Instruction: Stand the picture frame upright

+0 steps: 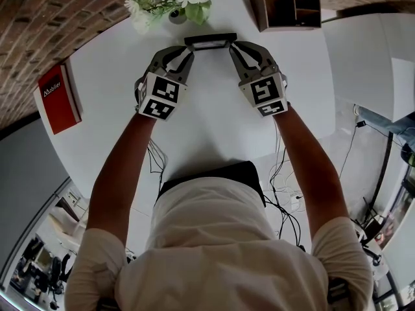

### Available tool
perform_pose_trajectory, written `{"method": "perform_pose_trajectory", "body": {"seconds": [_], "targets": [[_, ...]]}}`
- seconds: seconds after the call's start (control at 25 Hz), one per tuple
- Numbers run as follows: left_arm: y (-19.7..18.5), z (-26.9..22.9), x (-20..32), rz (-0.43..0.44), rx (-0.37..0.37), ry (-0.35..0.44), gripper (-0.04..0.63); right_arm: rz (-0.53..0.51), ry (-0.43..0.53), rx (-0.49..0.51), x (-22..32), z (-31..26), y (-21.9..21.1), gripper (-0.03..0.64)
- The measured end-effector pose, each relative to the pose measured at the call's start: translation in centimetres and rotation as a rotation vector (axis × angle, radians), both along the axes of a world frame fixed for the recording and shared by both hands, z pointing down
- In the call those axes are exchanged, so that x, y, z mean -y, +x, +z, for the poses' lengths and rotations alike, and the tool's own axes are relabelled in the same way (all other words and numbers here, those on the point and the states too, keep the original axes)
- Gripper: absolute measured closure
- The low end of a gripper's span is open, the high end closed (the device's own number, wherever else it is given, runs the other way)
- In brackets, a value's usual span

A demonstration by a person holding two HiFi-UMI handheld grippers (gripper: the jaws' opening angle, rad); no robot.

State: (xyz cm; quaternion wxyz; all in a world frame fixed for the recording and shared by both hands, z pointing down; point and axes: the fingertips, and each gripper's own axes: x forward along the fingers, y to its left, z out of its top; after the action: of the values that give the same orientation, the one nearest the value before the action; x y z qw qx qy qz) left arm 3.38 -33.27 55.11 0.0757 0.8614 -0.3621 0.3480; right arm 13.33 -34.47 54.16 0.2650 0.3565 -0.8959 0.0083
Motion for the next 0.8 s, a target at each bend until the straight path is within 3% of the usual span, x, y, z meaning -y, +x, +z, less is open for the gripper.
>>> {"method": "perform_pose_trajectory", "body": {"seconds": [0.48,0.8], "targets": [[-1.0,-0.2,-0.7,-0.017,-0.015,-0.008,0.525,0.049,-0.022,0.0,-1.3,0.5,1.2,0.581],[-2.2,-1.6,-3.8,-0.043,-0.126,-0.045,0.522,0.141,-0.057,0.029,-4.6,-0.3,1.9,0.581]]}}
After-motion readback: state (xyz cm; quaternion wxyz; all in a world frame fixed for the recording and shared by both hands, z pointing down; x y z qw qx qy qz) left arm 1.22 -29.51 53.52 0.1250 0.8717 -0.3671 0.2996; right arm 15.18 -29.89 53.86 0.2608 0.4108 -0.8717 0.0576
